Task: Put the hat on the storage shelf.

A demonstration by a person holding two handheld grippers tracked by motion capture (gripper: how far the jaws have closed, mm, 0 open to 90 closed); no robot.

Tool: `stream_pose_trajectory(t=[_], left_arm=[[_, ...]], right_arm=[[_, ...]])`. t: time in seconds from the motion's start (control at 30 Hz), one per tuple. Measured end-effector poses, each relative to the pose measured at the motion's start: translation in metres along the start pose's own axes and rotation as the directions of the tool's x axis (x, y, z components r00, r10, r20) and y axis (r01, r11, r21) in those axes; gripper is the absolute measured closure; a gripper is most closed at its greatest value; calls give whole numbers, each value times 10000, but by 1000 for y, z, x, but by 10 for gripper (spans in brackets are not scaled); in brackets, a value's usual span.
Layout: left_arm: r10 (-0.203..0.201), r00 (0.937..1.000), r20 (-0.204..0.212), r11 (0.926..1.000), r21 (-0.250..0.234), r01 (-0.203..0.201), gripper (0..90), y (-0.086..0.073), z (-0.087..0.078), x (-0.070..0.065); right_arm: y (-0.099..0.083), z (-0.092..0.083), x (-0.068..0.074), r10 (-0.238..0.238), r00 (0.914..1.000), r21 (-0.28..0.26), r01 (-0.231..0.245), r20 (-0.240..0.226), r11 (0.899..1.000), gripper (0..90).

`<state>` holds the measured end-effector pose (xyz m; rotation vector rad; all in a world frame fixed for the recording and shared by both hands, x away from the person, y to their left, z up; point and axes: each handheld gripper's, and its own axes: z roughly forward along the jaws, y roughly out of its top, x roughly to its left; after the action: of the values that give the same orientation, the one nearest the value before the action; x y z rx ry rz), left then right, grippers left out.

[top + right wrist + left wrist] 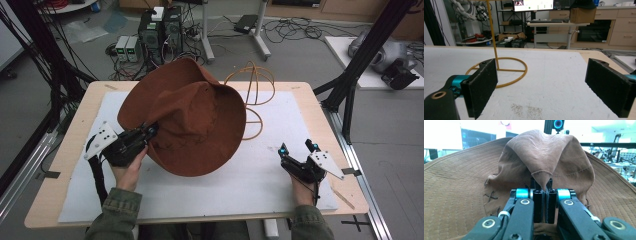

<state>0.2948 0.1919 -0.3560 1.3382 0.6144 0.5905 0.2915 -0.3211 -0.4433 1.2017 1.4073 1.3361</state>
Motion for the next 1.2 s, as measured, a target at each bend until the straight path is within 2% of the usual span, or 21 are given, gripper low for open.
stream_pose_trajectory(t=[0.1, 0.33, 0.4, 0.57, 0.73, 0.8, 0.97, 1.0, 1.2], left_arm=[[141, 9999, 25, 9997, -174, -141, 883, 6, 6, -2], [194, 9996, 209, 9991, -372, -186, 883, 15, 23, -5], [219, 9995, 235, 9994, -287, -212, 883, 16, 32, -5], [332, 9992, 210, 9993, -163, -329, 882, 19, 44, -3], [148, 9996, 245, 9995, -270, -141, 882, 21, 55, -2], [222, 9994, 284, 9993, -307, -213, 882, 24, 58, -2], [79, 9989, 452, 9979, -640, -50, 882, 33, 71, -1], [123, 9988, 478, 9978, -664, -91, 882, 35, 75, -1], [487, 9959, 761, 9978, -483, -451, 882, 51, 99, -4]], right_arm=[[0, 0, -1, 58, 10000, -61, -58, 4, 10000, 101], [1, 0, -3, 57, 10000, -180, -57, 22, 9998, 102], [1, 0, -3, 65, 10000, -153, -65, 7, 9999, 101], [1, 1, -6, 81, 10000, -172, -80, 49, 9998, 102], [1, 1, -6, 146, 9999, -225, -145, 68, 9996, 102], [1, 1, -6, 229, 9997, -188, -227, 78, 9996, 102], [2, -1, -7, 425, 9991, -232, -423, 81, 9988, 101], [2, -1, -8, 566, 9984, -271, -564, 70, 9980, 102], [2, -2, -8, 737, 9973, -304, -736, 24, 9968, 102]])
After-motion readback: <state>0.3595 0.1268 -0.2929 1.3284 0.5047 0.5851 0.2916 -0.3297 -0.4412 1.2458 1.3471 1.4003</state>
